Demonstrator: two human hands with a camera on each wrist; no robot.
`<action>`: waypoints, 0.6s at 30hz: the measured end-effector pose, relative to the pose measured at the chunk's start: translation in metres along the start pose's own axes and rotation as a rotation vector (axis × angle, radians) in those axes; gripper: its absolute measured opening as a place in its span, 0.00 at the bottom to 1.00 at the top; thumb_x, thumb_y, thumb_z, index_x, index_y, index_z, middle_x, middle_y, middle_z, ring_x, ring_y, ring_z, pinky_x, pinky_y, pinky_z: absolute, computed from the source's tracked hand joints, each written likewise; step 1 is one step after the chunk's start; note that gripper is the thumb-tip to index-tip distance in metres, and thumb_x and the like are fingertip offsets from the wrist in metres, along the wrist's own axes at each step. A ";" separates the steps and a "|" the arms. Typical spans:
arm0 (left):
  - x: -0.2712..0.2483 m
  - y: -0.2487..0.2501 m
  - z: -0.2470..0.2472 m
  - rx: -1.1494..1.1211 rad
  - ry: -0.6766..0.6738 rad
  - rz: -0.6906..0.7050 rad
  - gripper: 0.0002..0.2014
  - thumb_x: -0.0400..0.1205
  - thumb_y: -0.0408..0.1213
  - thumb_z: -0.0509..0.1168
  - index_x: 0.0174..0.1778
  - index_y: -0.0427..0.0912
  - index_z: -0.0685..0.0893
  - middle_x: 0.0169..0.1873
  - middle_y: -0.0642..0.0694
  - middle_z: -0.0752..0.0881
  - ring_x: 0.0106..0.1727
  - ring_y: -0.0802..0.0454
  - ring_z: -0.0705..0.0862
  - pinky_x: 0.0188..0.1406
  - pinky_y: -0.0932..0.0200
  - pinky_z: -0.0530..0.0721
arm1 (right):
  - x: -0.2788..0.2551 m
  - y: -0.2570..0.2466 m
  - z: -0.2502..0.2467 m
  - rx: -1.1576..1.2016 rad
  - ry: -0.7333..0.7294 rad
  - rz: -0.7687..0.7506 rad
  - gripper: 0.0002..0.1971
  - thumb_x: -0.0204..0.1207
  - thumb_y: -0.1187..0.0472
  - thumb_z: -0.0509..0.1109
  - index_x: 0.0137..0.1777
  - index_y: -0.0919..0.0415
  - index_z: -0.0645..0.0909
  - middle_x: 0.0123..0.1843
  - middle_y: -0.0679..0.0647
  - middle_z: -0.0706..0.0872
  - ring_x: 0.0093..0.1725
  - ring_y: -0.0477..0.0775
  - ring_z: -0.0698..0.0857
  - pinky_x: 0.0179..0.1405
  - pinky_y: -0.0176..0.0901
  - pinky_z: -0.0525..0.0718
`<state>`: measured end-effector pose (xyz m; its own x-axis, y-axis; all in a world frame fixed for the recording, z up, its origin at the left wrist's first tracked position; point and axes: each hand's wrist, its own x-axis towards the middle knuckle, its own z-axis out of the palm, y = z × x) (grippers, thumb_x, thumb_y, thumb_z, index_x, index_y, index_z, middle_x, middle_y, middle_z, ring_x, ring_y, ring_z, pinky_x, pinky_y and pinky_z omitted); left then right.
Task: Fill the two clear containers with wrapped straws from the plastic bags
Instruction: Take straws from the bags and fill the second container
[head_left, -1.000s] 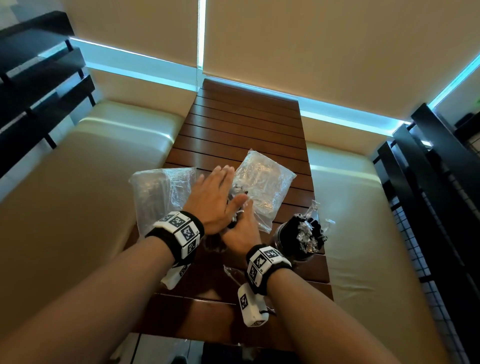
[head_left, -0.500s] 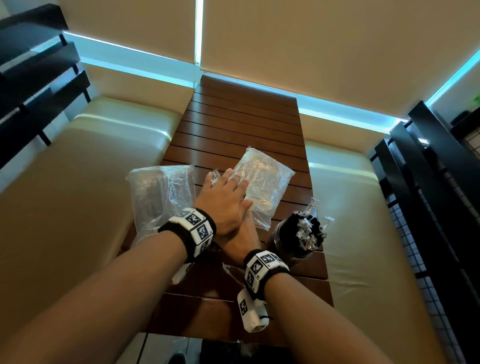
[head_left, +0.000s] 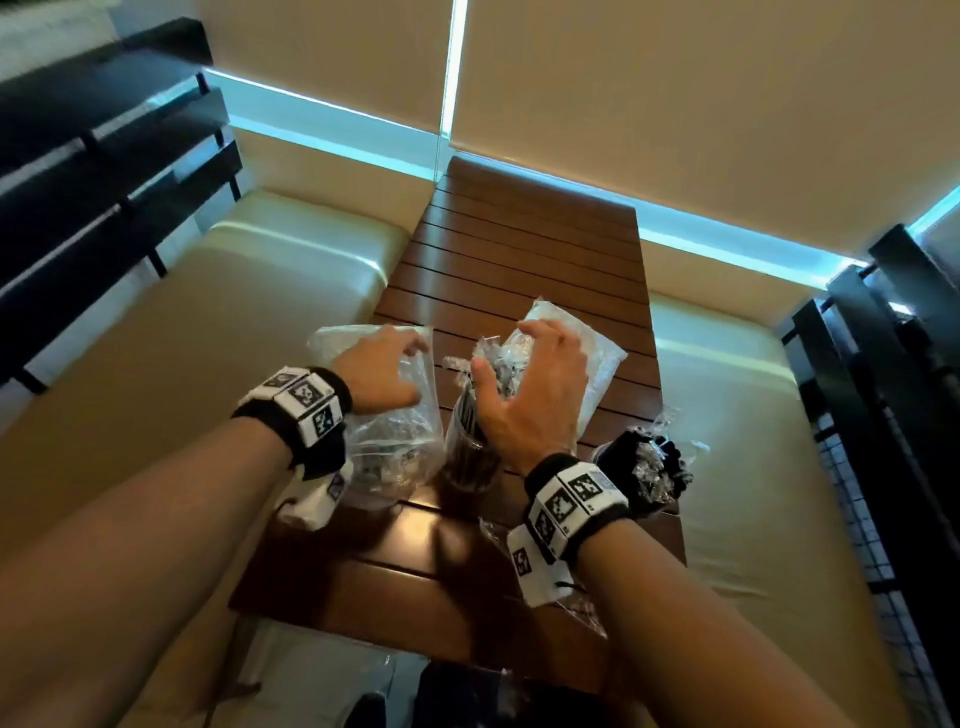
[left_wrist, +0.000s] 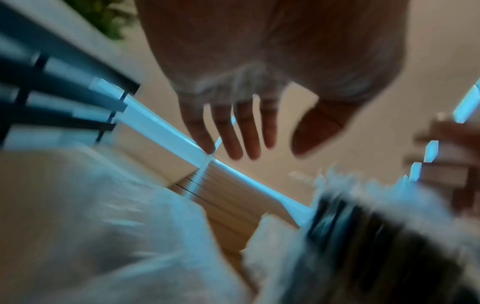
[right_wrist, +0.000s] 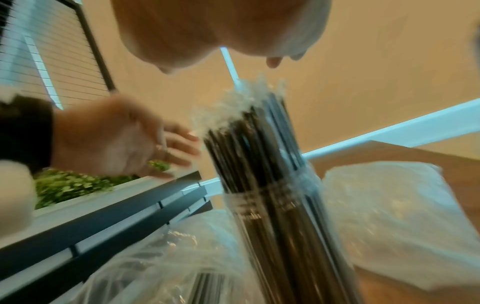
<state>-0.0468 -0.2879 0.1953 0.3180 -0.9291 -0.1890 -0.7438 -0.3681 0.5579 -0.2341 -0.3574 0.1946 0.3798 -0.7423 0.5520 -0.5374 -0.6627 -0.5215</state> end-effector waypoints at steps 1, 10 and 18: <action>-0.006 -0.013 0.009 0.222 -0.128 -0.024 0.40 0.67 0.52 0.77 0.75 0.53 0.68 0.73 0.45 0.71 0.73 0.44 0.73 0.67 0.47 0.78 | 0.003 -0.008 0.002 -0.065 -0.007 -0.080 0.18 0.72 0.48 0.72 0.59 0.55 0.79 0.58 0.53 0.80 0.57 0.54 0.76 0.58 0.50 0.76; -0.026 -0.051 0.048 0.317 0.048 -0.128 0.22 0.76 0.30 0.66 0.67 0.46 0.77 0.59 0.39 0.80 0.58 0.34 0.84 0.54 0.42 0.85 | -0.023 -0.053 0.043 -0.297 -0.886 -0.403 0.06 0.76 0.64 0.66 0.48 0.62 0.84 0.44 0.59 0.87 0.44 0.63 0.87 0.45 0.54 0.88; -0.024 -0.046 0.004 0.015 0.164 -0.086 0.19 0.75 0.23 0.64 0.57 0.45 0.87 0.49 0.47 0.75 0.56 0.43 0.79 0.58 0.49 0.80 | -0.038 -0.062 0.093 -0.308 -1.039 -0.088 0.15 0.77 0.54 0.68 0.57 0.63 0.85 0.56 0.62 0.88 0.57 0.63 0.86 0.55 0.48 0.83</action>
<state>-0.0221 -0.2488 0.1712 0.4716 -0.8760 -0.1008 -0.7181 -0.4479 0.5326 -0.1449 -0.2974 0.1458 0.7999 -0.5099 -0.3164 -0.5877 -0.7722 -0.2414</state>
